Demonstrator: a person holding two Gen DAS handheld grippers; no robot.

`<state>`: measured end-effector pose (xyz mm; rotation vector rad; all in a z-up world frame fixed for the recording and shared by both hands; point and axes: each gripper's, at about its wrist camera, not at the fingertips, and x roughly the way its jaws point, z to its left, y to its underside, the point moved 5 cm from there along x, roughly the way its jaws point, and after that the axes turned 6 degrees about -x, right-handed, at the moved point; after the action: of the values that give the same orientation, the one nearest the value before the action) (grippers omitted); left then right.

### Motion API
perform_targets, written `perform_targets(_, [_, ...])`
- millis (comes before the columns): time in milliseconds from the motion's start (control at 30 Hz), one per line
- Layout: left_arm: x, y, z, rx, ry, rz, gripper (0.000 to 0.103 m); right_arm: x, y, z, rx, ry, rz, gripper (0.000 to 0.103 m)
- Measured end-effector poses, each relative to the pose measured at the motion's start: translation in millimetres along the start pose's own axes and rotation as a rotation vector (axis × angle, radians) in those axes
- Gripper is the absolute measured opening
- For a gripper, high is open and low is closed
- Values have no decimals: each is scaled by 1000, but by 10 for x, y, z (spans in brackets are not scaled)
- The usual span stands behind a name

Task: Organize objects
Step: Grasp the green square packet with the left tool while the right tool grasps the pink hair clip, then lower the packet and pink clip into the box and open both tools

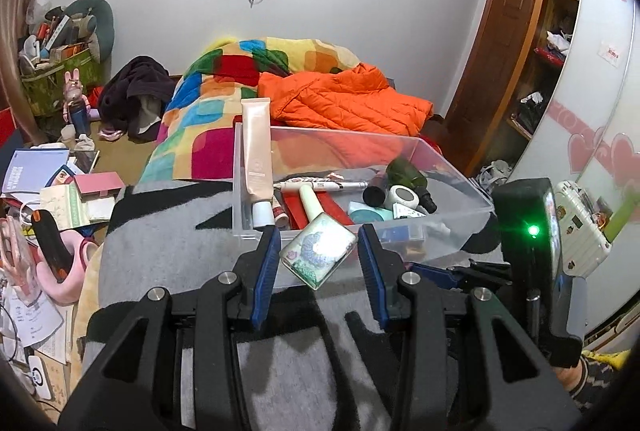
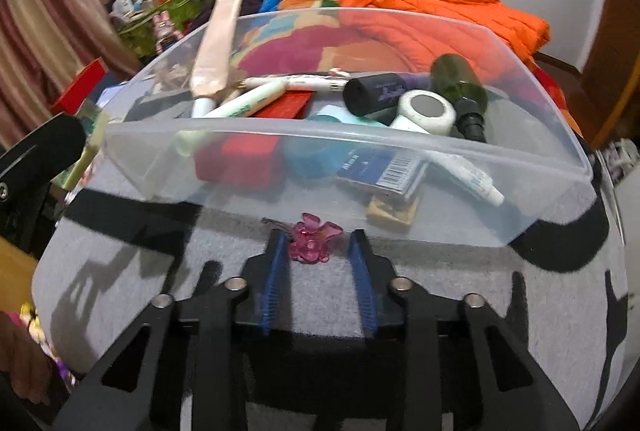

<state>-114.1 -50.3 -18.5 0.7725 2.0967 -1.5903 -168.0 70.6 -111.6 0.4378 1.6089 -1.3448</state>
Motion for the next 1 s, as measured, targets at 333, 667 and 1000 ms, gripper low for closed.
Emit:
perform_targets(333, [163,-170,49,-5,-8,16,40,-125,95,-39,-1,-54,-23,18])
perform_targets(667, [473,-213,13,13,-17,79,39,-648,-22,-145,20,-157,-133,18])
perform_targets(1000, [405,-181,-60,35,-34,64,40,-1018,-423,-329,21,-113,-277,18])
